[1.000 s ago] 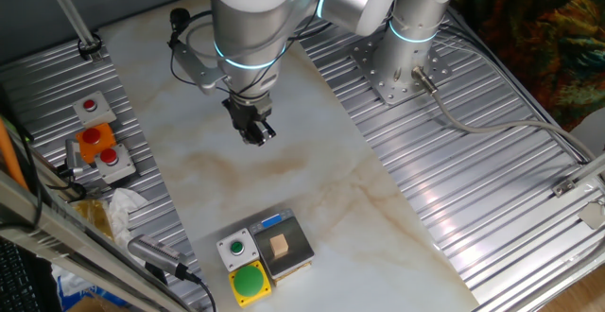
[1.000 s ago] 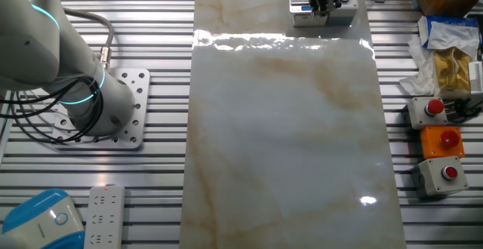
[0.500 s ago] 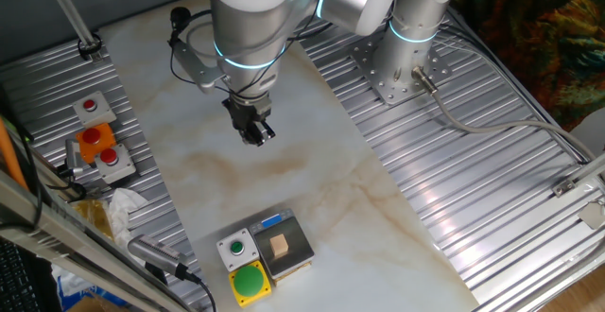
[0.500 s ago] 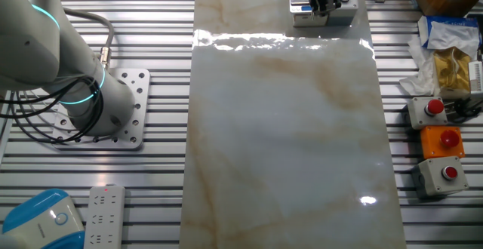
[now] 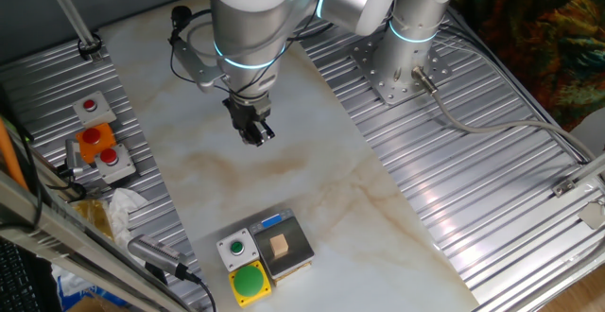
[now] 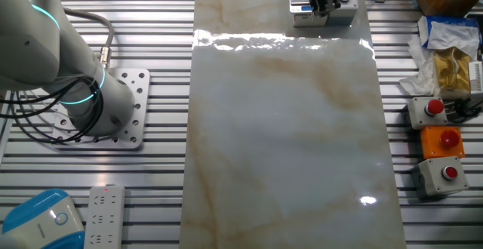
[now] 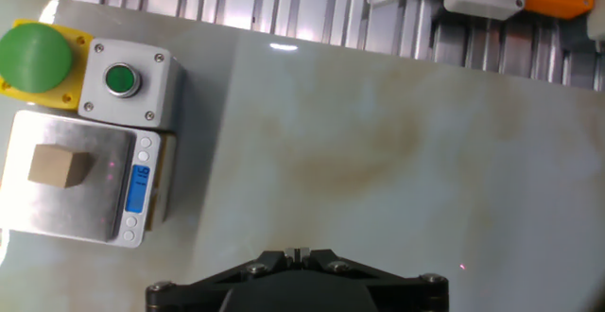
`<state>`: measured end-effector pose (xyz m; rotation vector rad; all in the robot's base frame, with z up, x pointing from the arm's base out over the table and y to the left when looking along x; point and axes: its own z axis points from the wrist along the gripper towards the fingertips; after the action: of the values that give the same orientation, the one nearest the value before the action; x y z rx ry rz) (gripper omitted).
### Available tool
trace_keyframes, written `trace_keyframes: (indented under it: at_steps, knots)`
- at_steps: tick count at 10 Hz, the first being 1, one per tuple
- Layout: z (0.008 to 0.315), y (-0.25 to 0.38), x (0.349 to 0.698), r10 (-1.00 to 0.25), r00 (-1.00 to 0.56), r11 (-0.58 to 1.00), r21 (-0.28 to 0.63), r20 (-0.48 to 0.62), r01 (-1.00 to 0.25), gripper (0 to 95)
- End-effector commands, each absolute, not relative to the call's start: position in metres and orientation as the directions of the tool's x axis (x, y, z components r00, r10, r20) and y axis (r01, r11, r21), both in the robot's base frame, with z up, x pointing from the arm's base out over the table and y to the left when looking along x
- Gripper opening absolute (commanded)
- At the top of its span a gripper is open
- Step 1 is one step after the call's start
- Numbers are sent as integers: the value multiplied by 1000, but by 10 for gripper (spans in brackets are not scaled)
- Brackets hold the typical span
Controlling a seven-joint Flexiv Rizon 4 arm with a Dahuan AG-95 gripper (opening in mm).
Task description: Remove the object from the scale
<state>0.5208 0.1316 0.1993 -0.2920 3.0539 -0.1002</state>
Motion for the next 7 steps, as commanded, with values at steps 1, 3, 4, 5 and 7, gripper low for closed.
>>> trace_keyframes:
  at_steps: [1,3,4,5,7]
  knots:
    - [200,132,520,-286,-957,957,-64,-50,-283,0]
    - [200,132,520,-361,-931,932,-51,-47,-358,0]
    - [200,132,520,-389,-920,921,-50,-45,-386,0]
    - [200,132,520,-401,-915,916,-51,-45,-399,0]
    - [200,132,520,-395,-918,918,-53,-47,-392,0]
